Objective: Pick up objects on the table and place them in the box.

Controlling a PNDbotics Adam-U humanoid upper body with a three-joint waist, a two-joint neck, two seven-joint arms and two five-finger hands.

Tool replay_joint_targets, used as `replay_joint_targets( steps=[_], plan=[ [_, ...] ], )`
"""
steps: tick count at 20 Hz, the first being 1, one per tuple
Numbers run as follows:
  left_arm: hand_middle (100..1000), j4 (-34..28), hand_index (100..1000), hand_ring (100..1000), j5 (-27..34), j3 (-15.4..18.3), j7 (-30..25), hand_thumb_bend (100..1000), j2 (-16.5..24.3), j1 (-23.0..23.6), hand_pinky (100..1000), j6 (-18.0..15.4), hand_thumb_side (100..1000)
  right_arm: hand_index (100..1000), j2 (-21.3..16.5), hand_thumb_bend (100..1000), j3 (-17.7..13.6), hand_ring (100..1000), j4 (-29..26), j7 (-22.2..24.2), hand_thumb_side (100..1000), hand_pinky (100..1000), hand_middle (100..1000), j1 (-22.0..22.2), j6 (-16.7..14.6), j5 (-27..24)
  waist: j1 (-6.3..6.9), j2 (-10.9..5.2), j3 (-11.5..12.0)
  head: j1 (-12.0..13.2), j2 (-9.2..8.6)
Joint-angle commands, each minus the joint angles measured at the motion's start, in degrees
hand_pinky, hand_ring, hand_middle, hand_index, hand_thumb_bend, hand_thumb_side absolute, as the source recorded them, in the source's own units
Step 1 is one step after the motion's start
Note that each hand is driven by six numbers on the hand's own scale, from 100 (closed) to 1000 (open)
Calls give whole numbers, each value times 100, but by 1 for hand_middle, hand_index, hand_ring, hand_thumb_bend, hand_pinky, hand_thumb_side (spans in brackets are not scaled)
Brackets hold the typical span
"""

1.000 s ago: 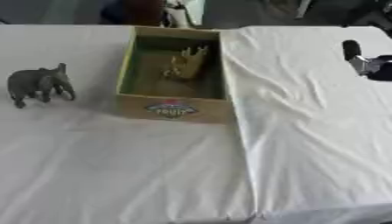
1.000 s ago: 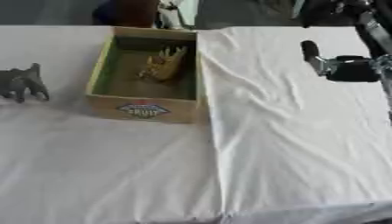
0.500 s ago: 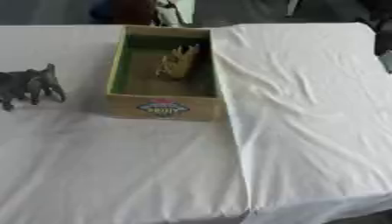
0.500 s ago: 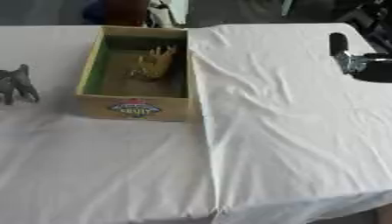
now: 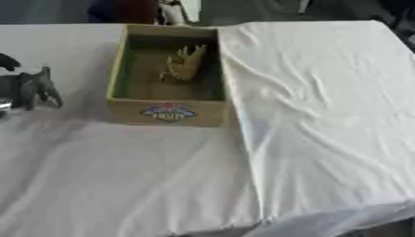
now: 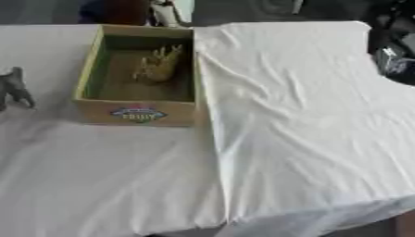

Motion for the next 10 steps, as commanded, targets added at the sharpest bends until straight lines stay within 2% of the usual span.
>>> replay_joint_targets(
  steps=[1, 3, 4, 6, 8, 10],
  plan=[
    [637, 35, 795, 754, -272, -19, 125, 593, 66, -109, 738, -39, 513, 775, -148, 100, -124, 596, 28, 1201, 100, 587, 591, -55, -942, -310, 12, -71, -27, 10, 17],
    [536, 57, 743, 615, -441, -21, 185, 491, 15, -105, 684, -57, 483, 773, -150, 100, -165, 595, 71, 1370, 100, 587, 590, -44, -942, -478, 8, -62, -36, 4, 21],
    [522, 63, 733, 596, -524, -17, 228, 468, -8, -102, 674, -61, 474, 773, -152, 100, -188, 595, 92, 1453, 100, 586, 590, -38, -942, -561, 6, -60, -31, 2, 25],
    [416, 60, 645, 488, -759, 18, 367, 320, -57, -98, 623, -64, 407, 773, -160, 100, -230, 594, 135, 1631, 100, 586, 589, -28, -942, -775, 3, -61, -13, -1, 30],
    [326, 63, 564, 424, -1347, 105, 665, 225, -164, -92, 596, -88, 364, 772, -216, 100, -306, 594, 222, 2043, 100, 586, 588, -10, -899, -1316, -2, -68, 8, -13, 34],
    [250, 75, 498, 366, -1633, 167, 934, 148, -215, -82, 574, -137, 330, 771, -252, 100, -417, 593, 311, 2535, 100, 586, 588, -2, -798, -1820, 0, -81, 17, -20, 43]
  ],
)
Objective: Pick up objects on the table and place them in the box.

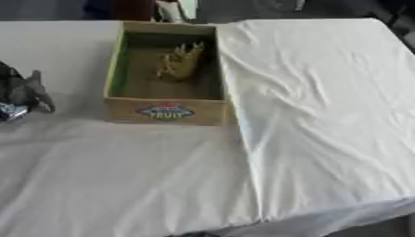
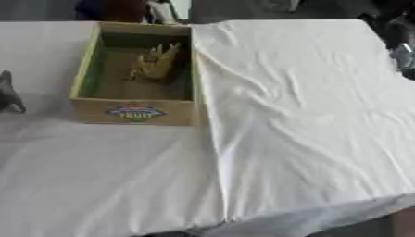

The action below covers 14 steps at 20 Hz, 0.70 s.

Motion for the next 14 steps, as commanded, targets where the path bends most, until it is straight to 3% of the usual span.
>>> replay_joint_targets(
  steps=[1, 4, 14],
  plan=[
    [235, -26, 483, 354, -402, 140, 373, 131, 83, -66, 567, -57, 324, 771, -268, 100, -213, 593, 77, 2072, 100, 586, 588, -49, -1354, -707, 6, -109, 5, -26, 45],
    [189, -239, 439, 319, -251, 196, 506, 100, 186, -82, 554, -110, 297, 771, -288, 100, -252, 593, 119, 2191, 100, 586, 587, -52, -1264, -877, 15, -141, 19, -45, 57],
    [182, -1137, 426, 323, 879, 262, 433, 100, 484, -371, 562, -68, 258, 770, 8, 100, -233, 592, 497, 2206, 100, 585, 586, -523, -1078, -486, 82, -272, -23, -59, 74]
  ],
)
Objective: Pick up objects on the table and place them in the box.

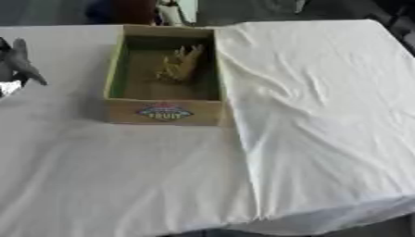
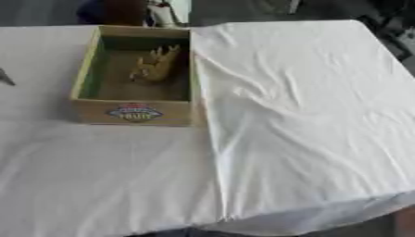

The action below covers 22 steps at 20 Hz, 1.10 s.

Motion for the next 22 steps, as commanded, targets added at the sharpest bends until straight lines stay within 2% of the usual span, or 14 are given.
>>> replay_joint_targets(
  steps=[1, 5, 13, 22],
  plan=[
    [184, -323, 428, 325, 415, 55, -85, 100, 241, -254, 563, 21, 257, 770, -93, 100, -43, 592, -4, 1652, 100, 585, 586, -135, -1627, 70, 31, -124, -37, 18, 25],
    [191, -469, 433, 332, 670, -134, -269, 100, 31, -577, 564, 8, 252, 763, -25, 100, 28, 590, -32, 1652, 100, 585, 583, -206, -1600, 69, 48, -138, -148, 98, 17],
    [210, -352, 451, 357, 672, -488, -408, 100, -481, -1101, 577, -102, 241, 760, 192, 100, 255, 595, -178, 1652, 100, 592, 585, -425, -1546, 18, 62, -80, -542, 310, -65],
    [254, 36, 492, 404, 181, -737, -484, 108, -984, -1287, 601, -303, 264, 751, 394, 100, 429, 591, -283, 1652, 100, 592, 580, -580, -1516, 2, 69, 51, -946, 585, -161]
  ],
)
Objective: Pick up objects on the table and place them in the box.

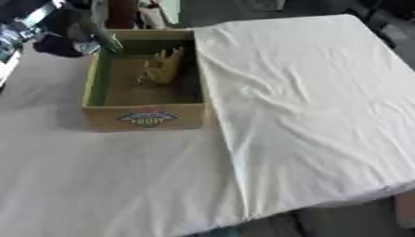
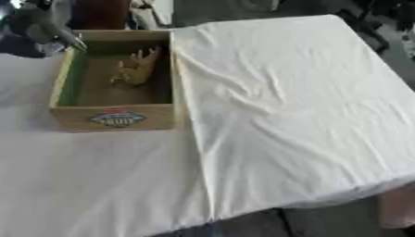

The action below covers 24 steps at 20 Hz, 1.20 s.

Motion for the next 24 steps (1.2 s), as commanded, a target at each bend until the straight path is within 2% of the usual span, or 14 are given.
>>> replay_joint_targets(
  steps=[1, 10, 12, 15, 16, 17, 18, 19, 24],
  plan=[
    [264, 79, 500, 413, -239, -53, -15, 117, -62, -120, 607, -104, 268, 750, -81, 100, 5, 590, -132, 1593, 100, 592, 579, -126, -1582, -11, -14, -72, -32, 75, -48],
    [436, 263, 606, 573, -564, -257, -269, 177, -395, 23, 661, -334, 293, 745, -63, 100, -11, 587, -125, 1593, 100, 591, 575, -66, -1568, 49, 8, -34, 65, 331, -1],
    [493, 268, 653, 626, -587, -276, -312, 222, -418, 50, 684, -369, 305, 743, -59, 100, -17, 587, -128, 1593, 100, 590, 574, -54, -1551, 64, 19, -32, 88, 328, 17],
    [622, 218, 742, 729, -612, -315, -475, 384, -426, 95, 732, -449, 347, 741, -54, 100, -28, 587, -131, 1593, 100, 591, 572, -38, -1532, 84, 31, -27, 120, 322, 39],
    [631, 190, 746, 735, -611, -327, -560, 391, -423, 114, 736, -476, 348, 741, -53, 100, -30, 587, -132, 1593, 100, 591, 572, -34, -1526, 90, 33, -28, 129, 318, 42],
    [682, 151, 776, 765, -596, -333, -649, 450, -420, 136, 763, -501, 354, 740, -51, 100, -34, 587, -132, 1593, 100, 591, 571, -31, -1521, 95, 35, -28, 139, 313, 46],
    [688, 104, 778, 769, -560, -327, -732, 458, -413, 158, 766, -516, 354, 740, -49, 100, -39, 587, -130, 1593, 100, 591, 571, -28, -1516, 100, 34, -30, 149, 306, 50],
    [728, 42, 803, 797, -498, -318, -797, 509, -395, 184, 795, -522, 345, 740, -47, 100, -45, 587, -128, 1593, 100, 591, 571, -21, -1510, 104, 33, -36, 166, 289, 57],
    [783, -541, 836, 853, 218, -306, -1101, 544, -137, 426, 855, -293, 294, 739, -58, 100, -91, 586, -118, 1593, 100, 591, 570, 46, -1467, 125, 43, -81, 304, 192, 98]
  ],
)
